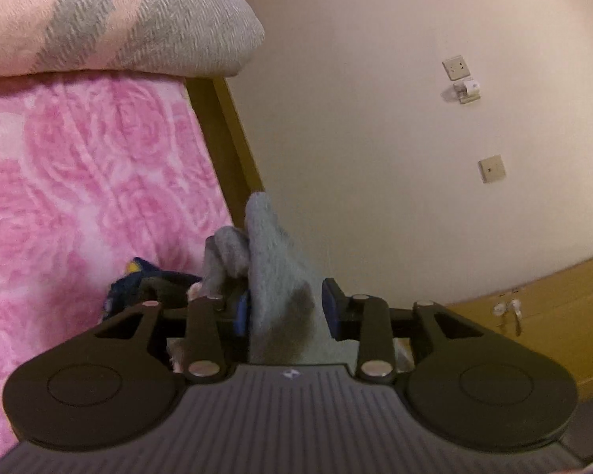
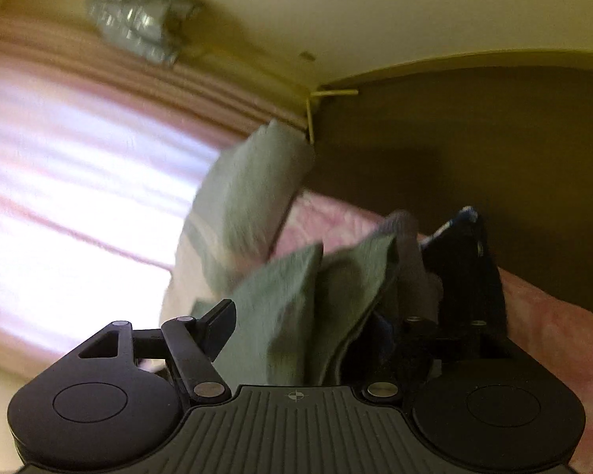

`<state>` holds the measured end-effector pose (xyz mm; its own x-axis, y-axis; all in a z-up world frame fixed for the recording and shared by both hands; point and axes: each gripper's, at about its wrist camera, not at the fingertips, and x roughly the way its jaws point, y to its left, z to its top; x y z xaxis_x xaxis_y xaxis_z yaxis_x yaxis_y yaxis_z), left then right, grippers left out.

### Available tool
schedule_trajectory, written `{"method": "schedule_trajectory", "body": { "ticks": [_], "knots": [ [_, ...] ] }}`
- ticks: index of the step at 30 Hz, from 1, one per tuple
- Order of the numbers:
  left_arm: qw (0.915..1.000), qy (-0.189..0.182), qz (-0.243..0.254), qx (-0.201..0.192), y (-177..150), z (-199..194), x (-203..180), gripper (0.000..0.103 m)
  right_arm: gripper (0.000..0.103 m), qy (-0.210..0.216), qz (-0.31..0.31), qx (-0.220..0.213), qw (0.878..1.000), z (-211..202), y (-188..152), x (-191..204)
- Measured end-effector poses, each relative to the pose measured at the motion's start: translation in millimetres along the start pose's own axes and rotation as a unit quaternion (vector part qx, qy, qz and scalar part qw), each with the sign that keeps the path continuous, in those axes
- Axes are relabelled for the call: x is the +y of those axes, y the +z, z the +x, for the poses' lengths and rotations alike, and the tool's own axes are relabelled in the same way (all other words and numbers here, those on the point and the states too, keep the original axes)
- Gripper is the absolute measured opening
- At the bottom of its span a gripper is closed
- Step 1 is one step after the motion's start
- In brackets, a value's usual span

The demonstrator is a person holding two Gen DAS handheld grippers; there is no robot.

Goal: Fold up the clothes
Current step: 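Lift the folded T-shirt with both tools and carry it to the clothes stack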

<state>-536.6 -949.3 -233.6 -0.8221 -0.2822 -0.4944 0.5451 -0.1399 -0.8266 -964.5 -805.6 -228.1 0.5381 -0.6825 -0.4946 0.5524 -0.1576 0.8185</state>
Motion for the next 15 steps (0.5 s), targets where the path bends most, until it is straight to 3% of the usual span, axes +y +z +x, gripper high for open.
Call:
{"method": "schedule_trajectory", "body": {
  "ticks": [1,2,3,4,5,8,10,11,13,14,15],
  "knots": [
    [0.9999,0.002,0.013,0.002,0.9,4.3,-2.4,0.029,0.073,0.004,0.010,-0.009,1.000,-1.6,4.0,-3.2],
    [0.9996,0.004,0.028,0.004,1.6,8.6,-4.9,0.017,0.063,0.000,0.006,-0.011,1.000,-1.0,6.6,-2.8],
    [0.9988,0.000,0.048,-0.002,1.3,8.8,-8.7,0.010,0.020,-0.008,-0.014,-0.012,1.000,0.9,7.6,3.2],
    [0.9976,-0.004,0.069,-0.009,0.9,8.6,-12.6,0.008,0.006,-0.015,-0.036,-0.013,0.999,2.8,8.4,9.7],
    [0.9958,-0.009,0.090,-0.015,0.6,8.4,-16.5,0.007,0.004,-0.023,-0.067,-0.023,0.997,0.6,7.0,16.8],
    [0.9917,-0.008,0.123,-0.036,-6.0,8.2,-20.1,0.007,0.003,-0.060,-0.141,-0.046,0.987,-1.3,-1.8,32.9],
    [0.9880,0.037,0.147,-0.029,-10.9,17.7,-19.3,0.011,0.004,-0.090,-0.184,-0.058,0.977,-0.3,-9.1,41.6],
    [0.9872,0.059,0.145,-0.028,-13.1,21.0,-17.6,0.019,0.004,-0.115,-0.185,-0.056,0.975,2.9,-10.9,42.1],
    [0.9864,0.089,0.133,-0.039,-16.0,21.1,-16.5,0.026,0.004,-0.165,-0.181,-0.049,0.968,9.8,-14.2,42.4],
    [0.9864,0.096,0.123,-0.052,-16.5,17.3,-17.4,0.029,0.009,-0.190,-0.180,-0.046,0.964,13.3,-15.8,42.6],
    [0.9839,0.114,0.117,-0.072,-16.1,10.8,-21.2,0.030,0.036,-0.216,-0.184,-0.061,0.957,10.8,-17.1,47.4]
  ]
}}
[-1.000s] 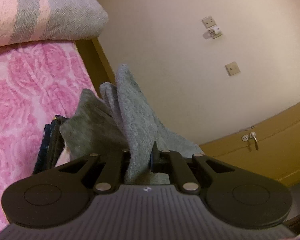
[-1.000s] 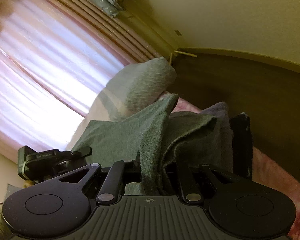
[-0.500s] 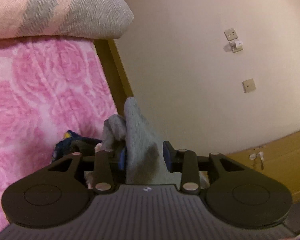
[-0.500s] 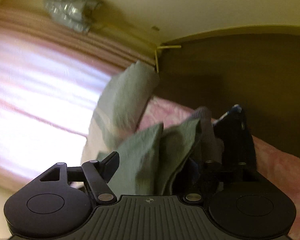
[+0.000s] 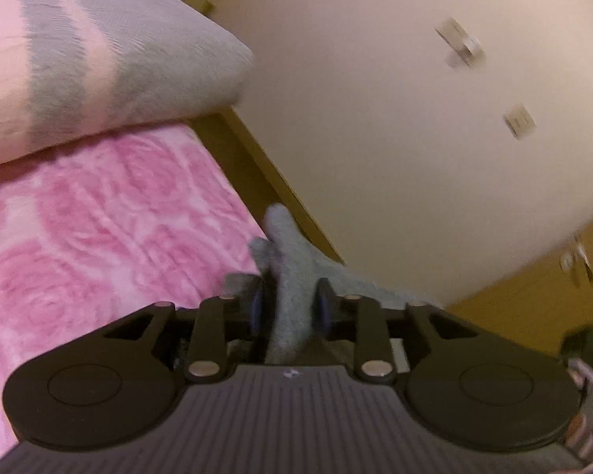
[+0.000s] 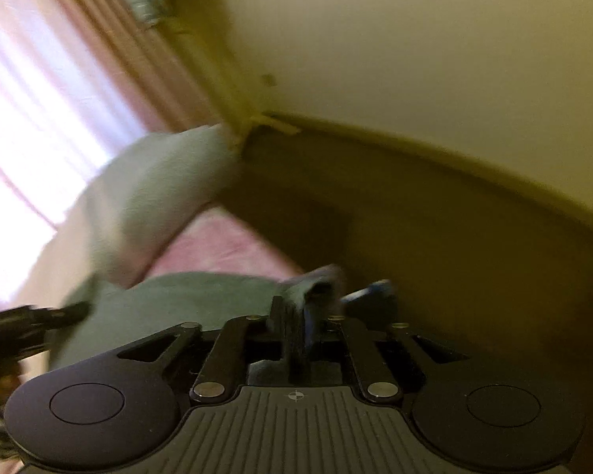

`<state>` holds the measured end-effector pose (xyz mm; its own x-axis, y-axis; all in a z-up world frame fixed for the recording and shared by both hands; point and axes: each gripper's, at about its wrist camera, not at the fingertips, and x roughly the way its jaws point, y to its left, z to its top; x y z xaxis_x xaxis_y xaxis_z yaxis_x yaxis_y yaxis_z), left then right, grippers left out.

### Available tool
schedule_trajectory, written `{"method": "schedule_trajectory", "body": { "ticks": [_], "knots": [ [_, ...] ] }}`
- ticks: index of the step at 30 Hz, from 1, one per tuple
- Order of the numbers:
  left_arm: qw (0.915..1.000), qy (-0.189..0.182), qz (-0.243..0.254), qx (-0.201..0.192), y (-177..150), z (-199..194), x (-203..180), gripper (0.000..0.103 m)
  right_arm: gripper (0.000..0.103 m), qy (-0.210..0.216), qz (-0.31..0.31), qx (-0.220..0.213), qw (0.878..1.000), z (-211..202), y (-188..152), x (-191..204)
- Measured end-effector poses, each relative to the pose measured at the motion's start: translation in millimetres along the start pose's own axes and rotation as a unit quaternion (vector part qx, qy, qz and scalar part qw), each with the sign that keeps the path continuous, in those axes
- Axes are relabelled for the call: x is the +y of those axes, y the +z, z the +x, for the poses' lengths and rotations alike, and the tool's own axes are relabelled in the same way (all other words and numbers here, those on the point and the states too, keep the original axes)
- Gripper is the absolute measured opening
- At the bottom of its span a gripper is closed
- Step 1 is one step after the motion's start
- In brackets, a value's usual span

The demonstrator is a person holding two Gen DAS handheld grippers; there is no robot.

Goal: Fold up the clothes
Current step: 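Lift the folded T-shirt with both tools and carry it to the clothes stack, then lower the T-shirt onto the stack and open both tools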

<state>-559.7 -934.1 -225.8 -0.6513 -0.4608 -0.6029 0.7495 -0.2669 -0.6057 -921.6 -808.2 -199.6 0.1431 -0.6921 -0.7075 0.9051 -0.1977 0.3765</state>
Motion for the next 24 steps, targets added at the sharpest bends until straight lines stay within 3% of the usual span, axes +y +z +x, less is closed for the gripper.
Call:
{"method": "schedule_trajectory", "body": {
  "ticks": [2,3,4,5,6,10,12,16,21,24],
  "knots": [
    [0.9976,0.053,0.011,-0.043,4.0,-16.8,-10.6,0.028,0.055,-0.048,-0.007,-0.032,0.998,-14.7,1.1,9.4],
    [0.9974,0.046,0.025,-0.050,4.0,-23.3,-19.3,0.027,0.055,-0.066,-0.010,-0.052,0.996,-24.7,1.1,15.5],
    [0.9971,0.036,0.040,-0.054,3.8,-29.5,-28.3,0.015,0.055,-0.084,-0.012,-0.071,0.994,-34.8,1.2,21.5],
    [0.9965,0.025,0.055,-0.058,3.7,-35.8,-37.3,0.001,0.055,-0.072,-0.009,-0.080,0.994,-41.6,0.9,27.0],
    [0.9953,0.013,0.084,-0.046,-0.2,-36.1,-51.5,0.000,0.055,-0.058,-0.004,-0.088,0.994,-48.2,0.5,32.3],
    [0.9796,-0.001,0.201,0.001,-27.0,-17.6,-100.7,0.000,0.055,-0.031,-0.047,-0.077,0.995,-39.4,-12.7,68.3],
    [0.9730,0.029,0.229,0.009,-39.8,2.3,-107.9,0.000,0.055,-0.037,-0.073,-0.062,0.995,-21.9,-20.7,80.3],
    [0.9649,0.074,0.252,0.006,-55.8,40.1,-103.4,0.000,0.055,-0.058,-0.079,-0.043,0.994,19.6,-37.1,74.4],
    [0.9616,0.089,0.259,0.011,-61.6,50.2,-97.4,0.003,0.055,-0.065,-0.076,-0.028,0.995,38.3,-43.5,63.5],
    [0.9691,0.082,0.232,0.020,-52.9,41.8,-96.4,0.003,0.055,-0.057,-0.070,-0.019,0.996,36.2,-38.5,62.1]
  ]
}}
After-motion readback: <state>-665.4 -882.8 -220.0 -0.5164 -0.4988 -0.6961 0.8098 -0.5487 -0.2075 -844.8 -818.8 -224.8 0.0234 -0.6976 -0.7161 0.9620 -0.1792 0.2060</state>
